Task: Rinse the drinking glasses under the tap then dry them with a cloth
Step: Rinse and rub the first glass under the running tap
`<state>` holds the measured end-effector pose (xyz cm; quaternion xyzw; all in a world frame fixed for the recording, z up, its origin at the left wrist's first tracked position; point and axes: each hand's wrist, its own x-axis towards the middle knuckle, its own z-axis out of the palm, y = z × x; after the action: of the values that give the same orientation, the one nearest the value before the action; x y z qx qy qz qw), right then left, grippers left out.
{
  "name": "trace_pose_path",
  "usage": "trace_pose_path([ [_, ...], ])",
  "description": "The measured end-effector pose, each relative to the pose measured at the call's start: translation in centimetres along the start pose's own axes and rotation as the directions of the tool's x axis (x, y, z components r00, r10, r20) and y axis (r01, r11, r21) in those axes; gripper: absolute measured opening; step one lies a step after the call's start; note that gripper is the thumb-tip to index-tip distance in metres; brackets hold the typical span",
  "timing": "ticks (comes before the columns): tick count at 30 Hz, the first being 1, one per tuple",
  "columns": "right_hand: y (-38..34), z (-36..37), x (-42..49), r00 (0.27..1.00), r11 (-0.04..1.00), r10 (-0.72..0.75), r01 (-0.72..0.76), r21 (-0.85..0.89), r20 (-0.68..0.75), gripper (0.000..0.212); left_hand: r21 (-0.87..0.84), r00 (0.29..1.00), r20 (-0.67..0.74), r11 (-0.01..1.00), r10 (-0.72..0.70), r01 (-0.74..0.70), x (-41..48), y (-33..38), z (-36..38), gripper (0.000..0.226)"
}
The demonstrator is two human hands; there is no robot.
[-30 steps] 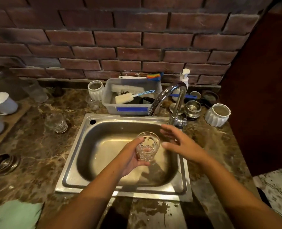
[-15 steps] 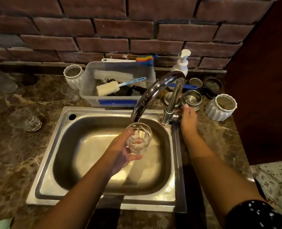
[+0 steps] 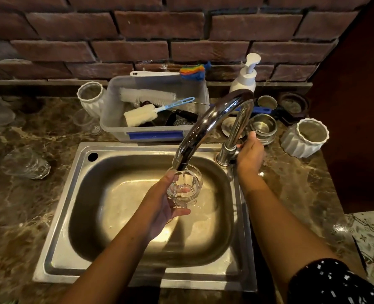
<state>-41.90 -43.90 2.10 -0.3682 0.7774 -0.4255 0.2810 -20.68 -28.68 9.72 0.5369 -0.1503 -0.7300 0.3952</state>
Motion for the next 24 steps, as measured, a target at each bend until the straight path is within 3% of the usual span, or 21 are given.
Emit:
trace_pose_path([
  [15, -0.8, -0.1, -0.6, 0.995, 1.000, 0.020, -0.020, -0.003, -0.097, 0.056, -0.089, 1.000, -0.030, 0.996, -0.002, 0.000, -0.8, -0.6, -1.4, 0.065],
  [20, -0.2, -0.6, -1.6, 0.998, 0.981, 0.065, -0.065, 0.185, 0.005, 0.046, -0.091, 0.998, -0.061, 0.996, 0.000, -0.006, -0.7, -1.2, -1.6, 0.067],
  [22, 0.0, -1.4, -2.6, 0.998, 0.979, 0.052, -0.057, 0.195, 0.035, 0.033, -0.076, 0.998, -0.061, 0.997, 0.018, -0.023, -0.8, -1.4, -1.9, 0.074],
  [24, -0.2, -2.6, -4.2, 0.999, 0.981, 0.035, -0.040, 0.188, 0.031, 0.037, -0.066, 0.998, -0.056, 0.997, 0.029, -0.033, -0.9, -1.6, -2.2, 0.080],
])
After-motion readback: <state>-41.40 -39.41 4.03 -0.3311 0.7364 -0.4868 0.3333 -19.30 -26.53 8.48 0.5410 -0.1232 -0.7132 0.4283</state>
